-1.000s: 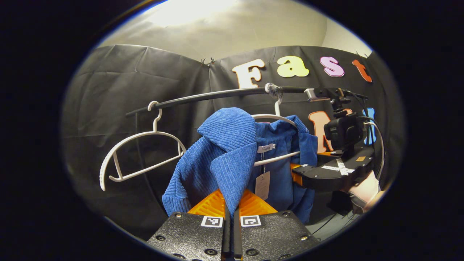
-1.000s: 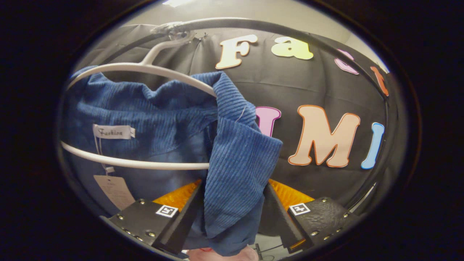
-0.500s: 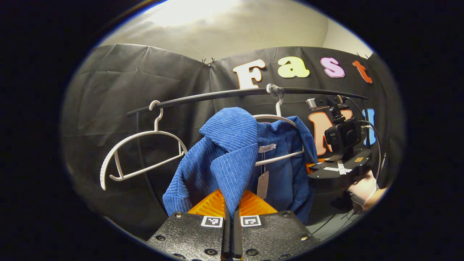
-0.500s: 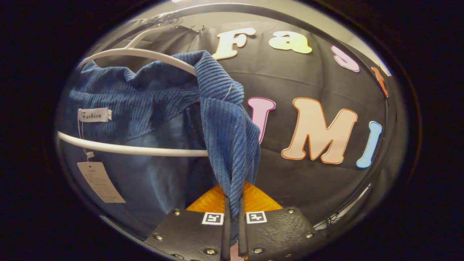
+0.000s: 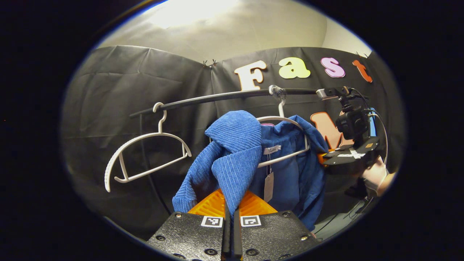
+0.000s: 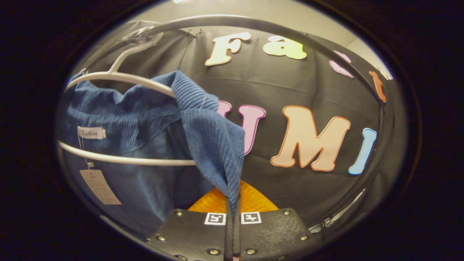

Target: Grasp the clothes on the hanger with both hands and then place them into the laundry hamper below.

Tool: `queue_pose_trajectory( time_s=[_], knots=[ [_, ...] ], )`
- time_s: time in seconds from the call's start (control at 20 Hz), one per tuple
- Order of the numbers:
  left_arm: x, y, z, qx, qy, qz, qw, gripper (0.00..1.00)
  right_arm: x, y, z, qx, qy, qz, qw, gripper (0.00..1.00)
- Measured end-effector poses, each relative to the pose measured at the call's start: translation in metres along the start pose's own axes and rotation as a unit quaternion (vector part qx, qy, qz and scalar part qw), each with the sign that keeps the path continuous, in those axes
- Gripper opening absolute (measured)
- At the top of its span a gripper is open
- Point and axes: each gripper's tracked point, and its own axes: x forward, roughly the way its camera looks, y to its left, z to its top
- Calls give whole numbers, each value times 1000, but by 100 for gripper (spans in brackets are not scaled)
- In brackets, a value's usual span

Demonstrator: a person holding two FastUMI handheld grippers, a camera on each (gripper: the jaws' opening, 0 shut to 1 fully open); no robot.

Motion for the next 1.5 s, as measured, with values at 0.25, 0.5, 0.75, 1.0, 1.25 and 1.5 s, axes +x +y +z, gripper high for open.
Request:
queue_pose_trajectory(
  time_s=[0.25,0.5,0.75,1.0,1.25,1.5],
  knots=[
    [-9,6,10,23,-14,0,1000,2,12,-27,29,11,-23,-24,999,1],
    [-25,28,37,14,-46,20,999,2,22,-42,54,26,-43,-40,998,1],
    [-35,31,77,-41,-80,-28,996,3,31,-48,62,24,-50,-45,997,1],
    [-38,62,111,-73,-104,-36,991,4,34,-46,67,21,-54,-41,997,1],
    [-27,98,111,-101,-99,-6,990,4,41,-45,74,26,-59,-33,997,1],
    [-15,120,102,-90,-88,17,992,4,50,-42,78,21,-63,-23,998,1]
  ],
)
